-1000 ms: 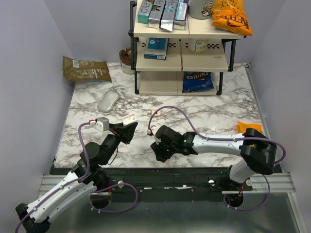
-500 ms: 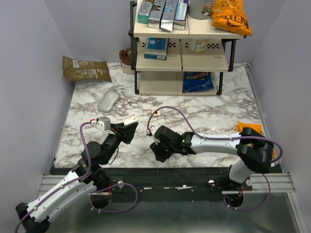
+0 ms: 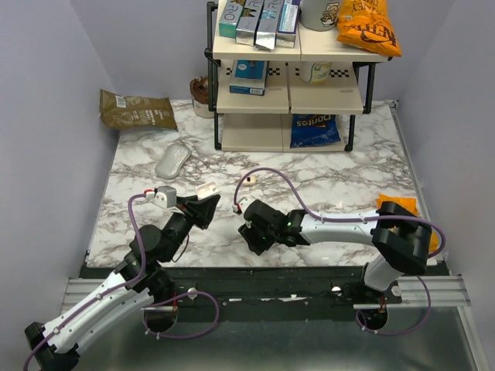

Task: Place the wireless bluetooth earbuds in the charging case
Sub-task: Adjust the left earbud at the center of the board.

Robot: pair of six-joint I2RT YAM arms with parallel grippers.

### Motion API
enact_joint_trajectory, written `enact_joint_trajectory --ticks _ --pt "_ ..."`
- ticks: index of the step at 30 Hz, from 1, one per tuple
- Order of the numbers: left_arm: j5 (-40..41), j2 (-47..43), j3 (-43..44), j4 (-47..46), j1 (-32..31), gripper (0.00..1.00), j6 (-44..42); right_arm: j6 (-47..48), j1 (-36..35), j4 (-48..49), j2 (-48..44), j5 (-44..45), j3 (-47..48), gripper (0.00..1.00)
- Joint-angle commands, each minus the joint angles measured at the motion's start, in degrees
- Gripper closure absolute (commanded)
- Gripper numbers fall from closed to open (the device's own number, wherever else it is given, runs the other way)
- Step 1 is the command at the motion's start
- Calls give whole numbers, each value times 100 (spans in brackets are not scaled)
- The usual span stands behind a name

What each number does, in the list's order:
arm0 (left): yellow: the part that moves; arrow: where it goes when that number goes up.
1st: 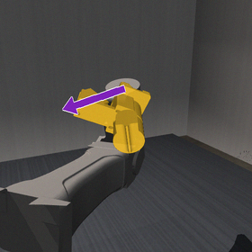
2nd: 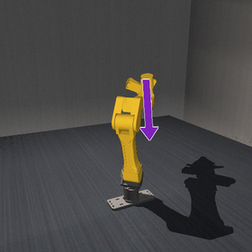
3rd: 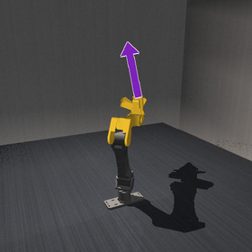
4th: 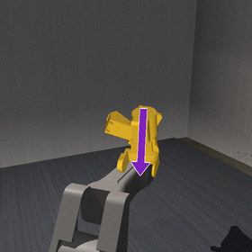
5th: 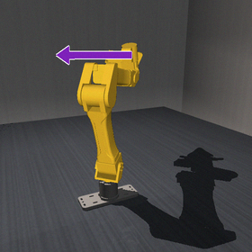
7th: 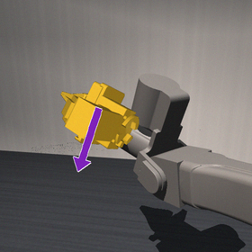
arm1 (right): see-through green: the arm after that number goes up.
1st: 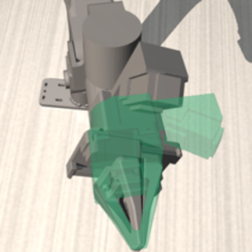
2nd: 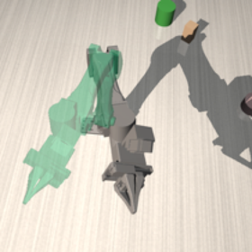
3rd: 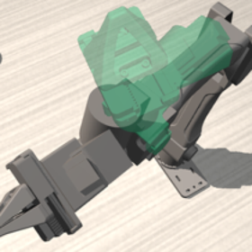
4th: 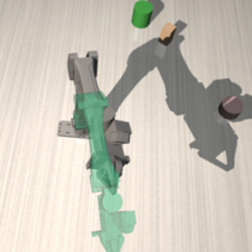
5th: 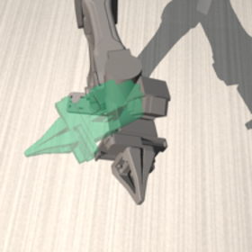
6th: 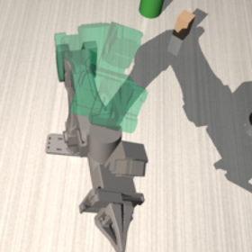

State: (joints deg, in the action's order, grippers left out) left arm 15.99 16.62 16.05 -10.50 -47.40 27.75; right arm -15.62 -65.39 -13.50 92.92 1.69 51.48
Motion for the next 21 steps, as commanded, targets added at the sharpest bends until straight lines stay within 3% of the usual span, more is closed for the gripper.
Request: enact_joint_trajectory --ticks 1,13,15,17,21 --pt "133 60 29 4 -33 100 11 -55 26 -180 138 331 11 49" --pt "124 113 -6 -57 -33 100 38 -91 105 -179 24 560 -51 67" --pt "115 113 3 -66 -33 100 38 -64 114 -180 7 578 -51 63" --pt "115 104 3 -66 -41 100 38 -64 105 -75 -203 595 -156 52" --pt "124 113 3 -75 -33 100 38 -38 105 58 -529 569 -270 44"
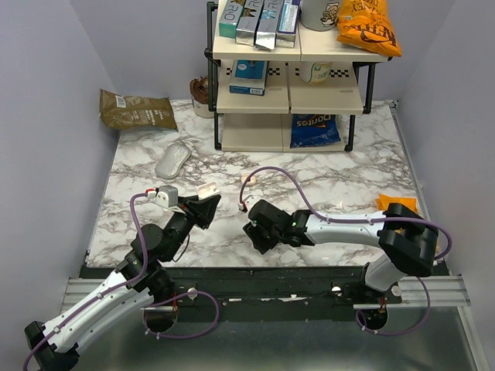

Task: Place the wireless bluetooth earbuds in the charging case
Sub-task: Adjust the left earbud at the center of the board.

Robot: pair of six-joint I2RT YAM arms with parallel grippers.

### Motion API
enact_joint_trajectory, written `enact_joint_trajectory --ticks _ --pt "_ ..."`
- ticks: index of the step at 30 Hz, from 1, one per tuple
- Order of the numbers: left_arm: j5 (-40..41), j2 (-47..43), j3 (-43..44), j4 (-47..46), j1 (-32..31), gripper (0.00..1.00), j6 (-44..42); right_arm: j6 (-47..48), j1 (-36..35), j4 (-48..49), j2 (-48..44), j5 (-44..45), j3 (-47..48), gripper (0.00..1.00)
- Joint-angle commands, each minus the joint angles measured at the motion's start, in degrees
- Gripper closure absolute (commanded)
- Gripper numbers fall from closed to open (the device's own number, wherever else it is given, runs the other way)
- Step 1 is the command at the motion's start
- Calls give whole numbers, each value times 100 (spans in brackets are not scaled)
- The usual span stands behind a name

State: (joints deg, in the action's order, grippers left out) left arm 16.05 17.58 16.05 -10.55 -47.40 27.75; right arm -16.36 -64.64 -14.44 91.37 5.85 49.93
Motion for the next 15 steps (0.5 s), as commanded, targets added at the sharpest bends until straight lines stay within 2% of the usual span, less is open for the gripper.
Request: enact_joint_trajectory --ticks 1,7,15 --pt "117 26 3 -79 -33 100 29 45 31 152 -427 145 -115 43" --pt "100 17 12 -79 -33 100 38 151 -4 283 -621 -426 -54 42" --pt "126 -71 21 17 -33 100 38 168 -84 178 -217 -1068 131 43"
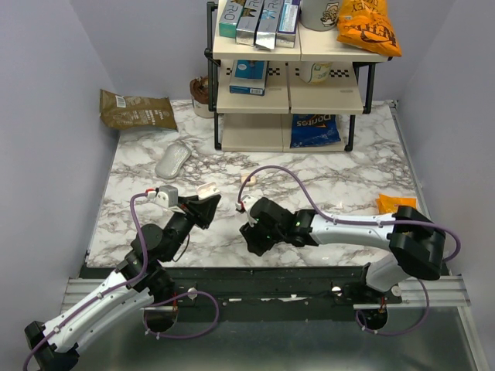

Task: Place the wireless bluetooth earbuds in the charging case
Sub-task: Adjust the left earbud at the center of the board.

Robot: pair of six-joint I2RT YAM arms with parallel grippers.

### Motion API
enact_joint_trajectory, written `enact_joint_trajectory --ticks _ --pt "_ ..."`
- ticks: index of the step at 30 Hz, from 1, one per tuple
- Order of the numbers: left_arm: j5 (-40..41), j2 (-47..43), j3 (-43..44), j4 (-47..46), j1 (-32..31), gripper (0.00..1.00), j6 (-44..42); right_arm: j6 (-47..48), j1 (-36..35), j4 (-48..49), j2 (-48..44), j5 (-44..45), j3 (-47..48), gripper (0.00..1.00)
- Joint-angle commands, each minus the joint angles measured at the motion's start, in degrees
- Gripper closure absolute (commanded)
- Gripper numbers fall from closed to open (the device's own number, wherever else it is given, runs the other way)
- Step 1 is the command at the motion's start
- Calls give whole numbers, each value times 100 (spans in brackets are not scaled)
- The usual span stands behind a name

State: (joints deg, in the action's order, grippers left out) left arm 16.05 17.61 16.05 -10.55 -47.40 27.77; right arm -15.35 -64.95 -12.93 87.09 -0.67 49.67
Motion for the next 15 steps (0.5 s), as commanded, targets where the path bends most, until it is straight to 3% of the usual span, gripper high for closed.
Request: enact_joint_trajectory --ticks 1,15 --pt "126 -82 21 26 -33 100 44 59 -44 10 238 -434 157 43" --pt "108 -82 -6 26 -33 100 71 15 -53 -8 502 -540 131 43"
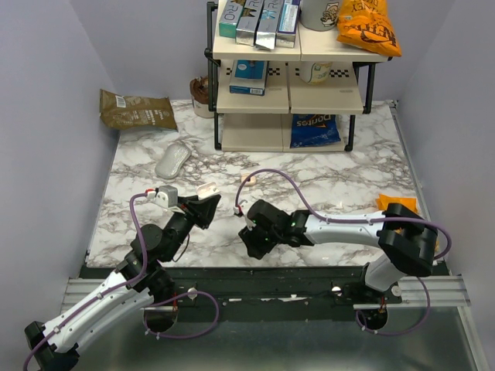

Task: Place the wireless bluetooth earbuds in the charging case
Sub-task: Adjust the left earbud at the center of the board.

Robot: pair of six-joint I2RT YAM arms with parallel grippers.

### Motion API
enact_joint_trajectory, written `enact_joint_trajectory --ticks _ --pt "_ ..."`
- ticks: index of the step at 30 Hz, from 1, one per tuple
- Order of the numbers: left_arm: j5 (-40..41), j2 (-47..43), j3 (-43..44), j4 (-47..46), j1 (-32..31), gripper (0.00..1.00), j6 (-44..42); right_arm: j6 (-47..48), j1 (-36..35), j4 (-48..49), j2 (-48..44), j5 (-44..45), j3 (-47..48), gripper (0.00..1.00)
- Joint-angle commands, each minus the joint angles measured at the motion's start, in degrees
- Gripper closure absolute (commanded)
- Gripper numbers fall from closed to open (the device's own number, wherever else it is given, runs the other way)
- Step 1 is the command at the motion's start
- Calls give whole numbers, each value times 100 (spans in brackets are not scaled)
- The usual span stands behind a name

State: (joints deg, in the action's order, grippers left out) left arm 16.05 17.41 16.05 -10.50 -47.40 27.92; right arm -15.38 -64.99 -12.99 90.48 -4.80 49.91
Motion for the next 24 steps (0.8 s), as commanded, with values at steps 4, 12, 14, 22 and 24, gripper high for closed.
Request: enact_joint_trajectory --ticks 4,12,14,22,24 --pt "117 -62 -15 22 -33 100 64 0 -40 -19 216 -127 107 43" --pt "108 -9 -23 -4 -33 100 73 -62 -40 -89 286 67 115 43" --pt "108 -18 -23 4 -33 100 82 -79 -49 -116 321 128 107 43" --pt "126 -53 -32 31 -33 100 82 -167 -40 -177 418 357 80 43" --pt "126 -53 -32 31 -33 100 73 -176 -31 -177 410 418 80 43"
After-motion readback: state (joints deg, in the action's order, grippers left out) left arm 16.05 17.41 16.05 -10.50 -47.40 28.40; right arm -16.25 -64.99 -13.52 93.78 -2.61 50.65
